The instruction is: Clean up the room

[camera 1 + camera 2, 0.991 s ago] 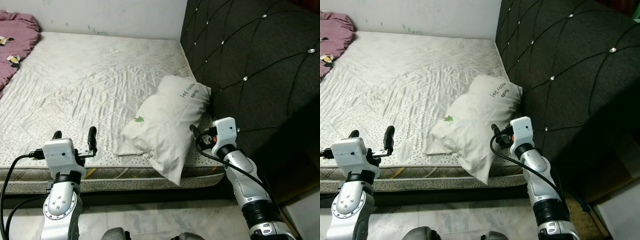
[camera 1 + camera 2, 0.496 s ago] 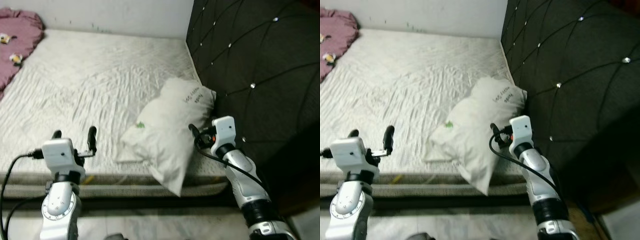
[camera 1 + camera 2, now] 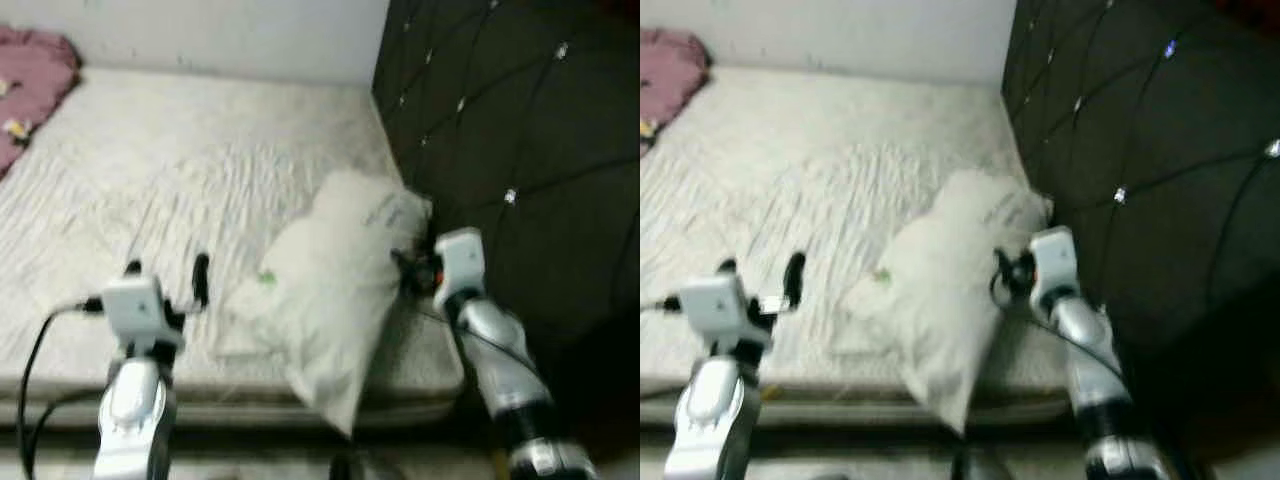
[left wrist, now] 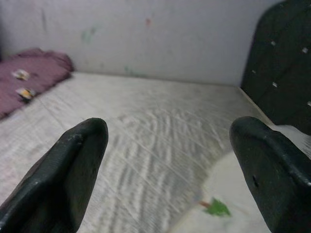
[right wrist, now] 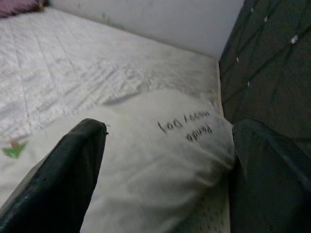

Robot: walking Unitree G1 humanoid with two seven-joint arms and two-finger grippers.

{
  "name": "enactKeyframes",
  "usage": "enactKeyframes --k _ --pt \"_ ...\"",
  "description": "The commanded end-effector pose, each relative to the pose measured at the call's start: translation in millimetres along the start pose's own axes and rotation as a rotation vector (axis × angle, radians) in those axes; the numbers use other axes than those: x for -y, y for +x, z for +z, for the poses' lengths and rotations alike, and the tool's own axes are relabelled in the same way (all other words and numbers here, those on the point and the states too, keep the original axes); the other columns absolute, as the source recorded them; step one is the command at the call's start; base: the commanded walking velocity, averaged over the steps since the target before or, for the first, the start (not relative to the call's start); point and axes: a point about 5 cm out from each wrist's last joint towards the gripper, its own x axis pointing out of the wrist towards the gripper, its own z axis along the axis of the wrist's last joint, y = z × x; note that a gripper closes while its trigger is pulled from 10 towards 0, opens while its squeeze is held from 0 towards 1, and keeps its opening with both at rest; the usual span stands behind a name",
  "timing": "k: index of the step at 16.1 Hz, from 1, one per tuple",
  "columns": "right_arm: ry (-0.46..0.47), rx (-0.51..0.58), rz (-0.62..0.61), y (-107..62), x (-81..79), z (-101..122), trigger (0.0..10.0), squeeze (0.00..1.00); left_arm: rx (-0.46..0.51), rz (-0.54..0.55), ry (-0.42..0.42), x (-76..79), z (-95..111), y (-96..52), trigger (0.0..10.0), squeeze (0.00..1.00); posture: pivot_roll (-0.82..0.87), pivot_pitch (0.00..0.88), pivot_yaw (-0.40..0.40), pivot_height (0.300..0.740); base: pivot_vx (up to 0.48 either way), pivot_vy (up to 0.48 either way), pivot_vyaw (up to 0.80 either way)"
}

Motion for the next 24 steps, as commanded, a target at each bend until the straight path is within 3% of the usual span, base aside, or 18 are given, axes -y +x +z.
enactKeyframes --k 1,7,18,21,24 --pt "-0.003 0.029 0.022 5.9 -7.9 8 10.0 0.00 -0.003 0.018 0.013 -7.3 1 -0.8 10.0 0.00 0.02 0.016 -0.055 0.740 0.000 0.000 0.00" --pt "-0.003 0.024 0.022 6.6 -7.3 8 10.0 0.00 -0.015 0.031 0.016 -5.9 -1 0.4 10.0 0.00 0.02 0.017 -0.057 0.740 0.000 0.000 -0.76" --pt "0.031 0.027 -0.003 6.4 -4.5 9 10.0 0.00 -0.046 0.087 0.030 -10.6 -5 -3.3 10.0 0.00 0.02 0.027 -0.061 0.740 0.000 0.000 0.00" --pt "0.032 0.011 -0.008 7.2 -3.8 7 10.0 0.00 -0.060 0.126 0.032 -14.7 -7 -1.4 10.0 0.00 0.02 0.028 -0.062 0.740 0.000 0.000 -0.53" --pt "0.092 0.009 -0.053 -0.6 1.3 6 10.0 0.00 -0.041 0.212 0.054 -28.3 -5 -7.5 10.0 0.00 0.02 0.028 -0.062 0.740 0.000 0.000 0.00"
